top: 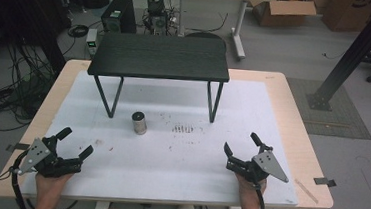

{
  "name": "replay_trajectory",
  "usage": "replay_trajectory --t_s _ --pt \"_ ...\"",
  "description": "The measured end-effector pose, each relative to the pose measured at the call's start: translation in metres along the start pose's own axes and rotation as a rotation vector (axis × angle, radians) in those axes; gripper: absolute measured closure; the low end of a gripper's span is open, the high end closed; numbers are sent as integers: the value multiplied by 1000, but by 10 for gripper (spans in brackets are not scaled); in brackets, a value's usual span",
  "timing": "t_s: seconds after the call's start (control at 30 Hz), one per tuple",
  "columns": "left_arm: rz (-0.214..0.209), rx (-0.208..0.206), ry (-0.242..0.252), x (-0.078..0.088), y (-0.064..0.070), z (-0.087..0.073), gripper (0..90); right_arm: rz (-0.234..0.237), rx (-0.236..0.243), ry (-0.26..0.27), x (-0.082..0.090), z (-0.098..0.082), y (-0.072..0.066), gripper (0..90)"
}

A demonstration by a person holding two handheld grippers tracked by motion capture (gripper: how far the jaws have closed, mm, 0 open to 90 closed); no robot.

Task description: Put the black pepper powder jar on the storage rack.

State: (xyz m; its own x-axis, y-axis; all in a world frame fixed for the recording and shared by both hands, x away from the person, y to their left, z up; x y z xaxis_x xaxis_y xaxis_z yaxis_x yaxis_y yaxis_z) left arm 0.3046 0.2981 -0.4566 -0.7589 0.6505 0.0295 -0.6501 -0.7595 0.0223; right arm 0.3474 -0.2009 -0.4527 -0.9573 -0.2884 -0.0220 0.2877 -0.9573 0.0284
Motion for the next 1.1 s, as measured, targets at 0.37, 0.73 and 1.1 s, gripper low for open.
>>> replay_trajectory --t_s 0.37,0.73,1.1 --pt "1 -1 -1 0 0 0 3 0 -1 -2 0 0 0 46" --pt "11 -11 16 0 -1 6 3 -1 -1 1 0 0 0 46" --pt "-66 -15 -26 -12 -2 25 3 -2 -2 0 0 0 0 46"
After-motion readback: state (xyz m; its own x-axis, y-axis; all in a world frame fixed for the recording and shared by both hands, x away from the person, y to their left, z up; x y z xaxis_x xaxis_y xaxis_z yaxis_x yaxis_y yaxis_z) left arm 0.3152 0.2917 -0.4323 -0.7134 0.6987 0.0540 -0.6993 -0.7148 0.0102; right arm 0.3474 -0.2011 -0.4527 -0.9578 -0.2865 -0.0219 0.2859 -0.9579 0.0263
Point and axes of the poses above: each handheld gripper's, and its own axes: x roughly backward along the jaws, z roughly out of its top, y roughly to its right, the point moved 7 cm from there along -x, roughly forward along the jaws, and after that the axes turned 9 degrees about -z, right-handed, at the moved point
